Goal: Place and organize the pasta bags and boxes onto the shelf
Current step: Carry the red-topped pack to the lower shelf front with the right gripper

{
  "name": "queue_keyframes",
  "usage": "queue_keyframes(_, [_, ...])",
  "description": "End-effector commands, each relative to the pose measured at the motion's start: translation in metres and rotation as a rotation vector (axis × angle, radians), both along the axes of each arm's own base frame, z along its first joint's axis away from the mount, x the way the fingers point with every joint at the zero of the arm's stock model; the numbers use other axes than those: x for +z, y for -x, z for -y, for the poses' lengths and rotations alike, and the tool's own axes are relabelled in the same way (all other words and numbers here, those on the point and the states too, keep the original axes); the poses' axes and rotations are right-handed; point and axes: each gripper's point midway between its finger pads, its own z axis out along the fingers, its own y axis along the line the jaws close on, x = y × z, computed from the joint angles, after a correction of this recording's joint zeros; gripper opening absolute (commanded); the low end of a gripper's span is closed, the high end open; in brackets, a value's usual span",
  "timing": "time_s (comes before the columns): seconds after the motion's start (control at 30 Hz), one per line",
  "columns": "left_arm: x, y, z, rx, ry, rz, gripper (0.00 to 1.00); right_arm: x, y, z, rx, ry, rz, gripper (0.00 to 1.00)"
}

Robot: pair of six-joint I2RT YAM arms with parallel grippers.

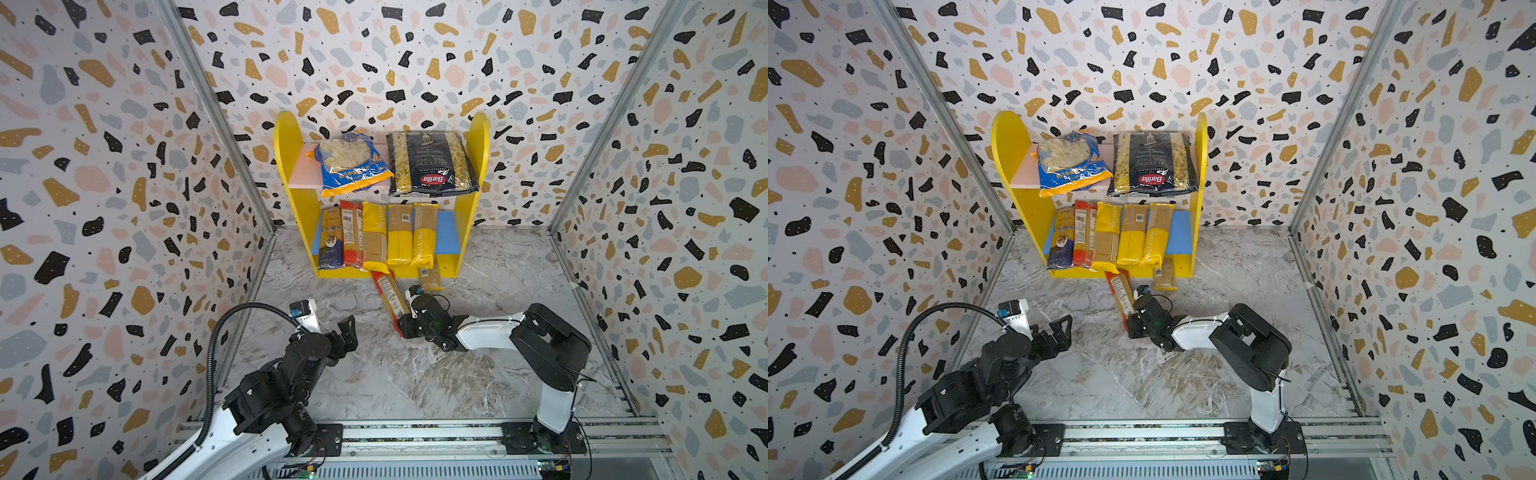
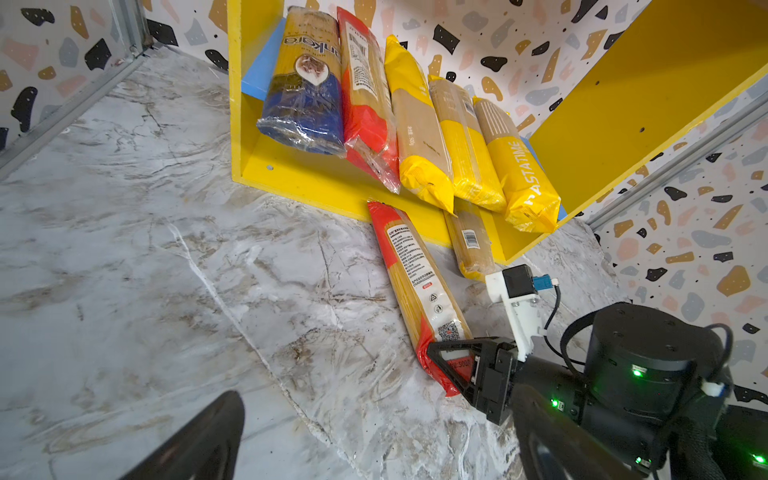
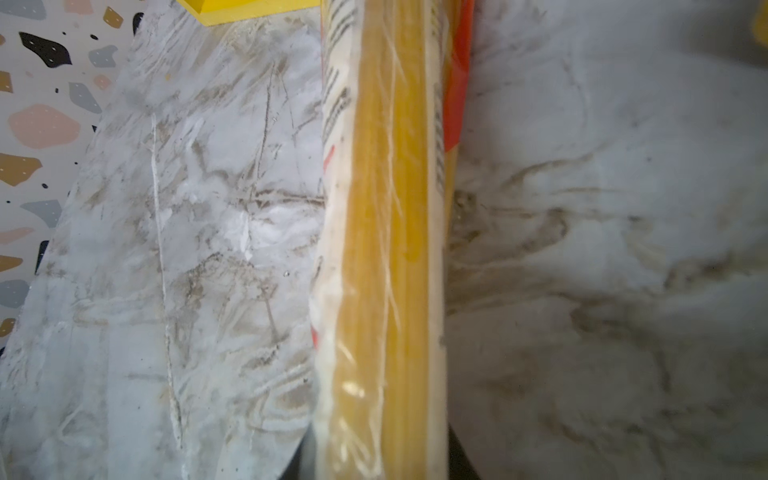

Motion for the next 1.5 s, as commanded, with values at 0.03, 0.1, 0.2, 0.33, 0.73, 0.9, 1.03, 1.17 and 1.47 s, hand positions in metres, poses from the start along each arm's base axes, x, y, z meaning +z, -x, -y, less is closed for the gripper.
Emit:
queue_keyframes(0.03, [0.012,-0.002,-0.008,0.033,-0.018,0.034,1.0,0.106,-0.078,-0.009,-0.182,-0.224,0.305,0.1])
queue_keyframes(0.1, [0.012,-0.003,-0.008,0.034,-0.026,0.034,1.0,0.106,-0.087,-0.007,-0.203,-0.24,0.308,0.1])
queue_keyframes(0.2, [0.014,-0.004,-0.007,0.039,-0.031,0.035,1.0,0.107,-0.101,-0.005,-0.229,-0.261,0.304,0.1])
queue_keyframes(0.33, [0.017,-0.006,-0.007,0.045,-0.034,0.04,1.0,0.111,-0.117,-0.008,-0.238,-0.27,0.313,0.1])
queue_keyframes(0.73, [0.014,-0.01,-0.005,0.054,-0.058,0.034,1.0,0.113,-0.149,-0.026,-0.246,-0.315,0.316,0.12])
queue_keyframes(0.9, [0.012,-0.012,-0.005,0.057,-0.076,0.03,1.0,0.11,-0.159,-0.031,-0.264,-0.334,0.312,0.13])
queue_keyframes(1.03, [0.012,-0.013,-0.004,0.056,-0.085,0.03,1.0,0.108,-0.168,-0.037,-0.264,-0.35,0.303,0.16])
queue_keyframes(1.17, [0.01,-0.014,-0.004,0.057,-0.093,0.027,1.0,0.104,-0.172,-0.044,-0.254,-0.357,0.289,0.28])
queue_keyframes(1.47, [0.008,-0.012,-0.004,0.048,-0.083,0.027,1.0,0.09,-0.165,-0.042,-0.246,-0.358,0.247,0.61])
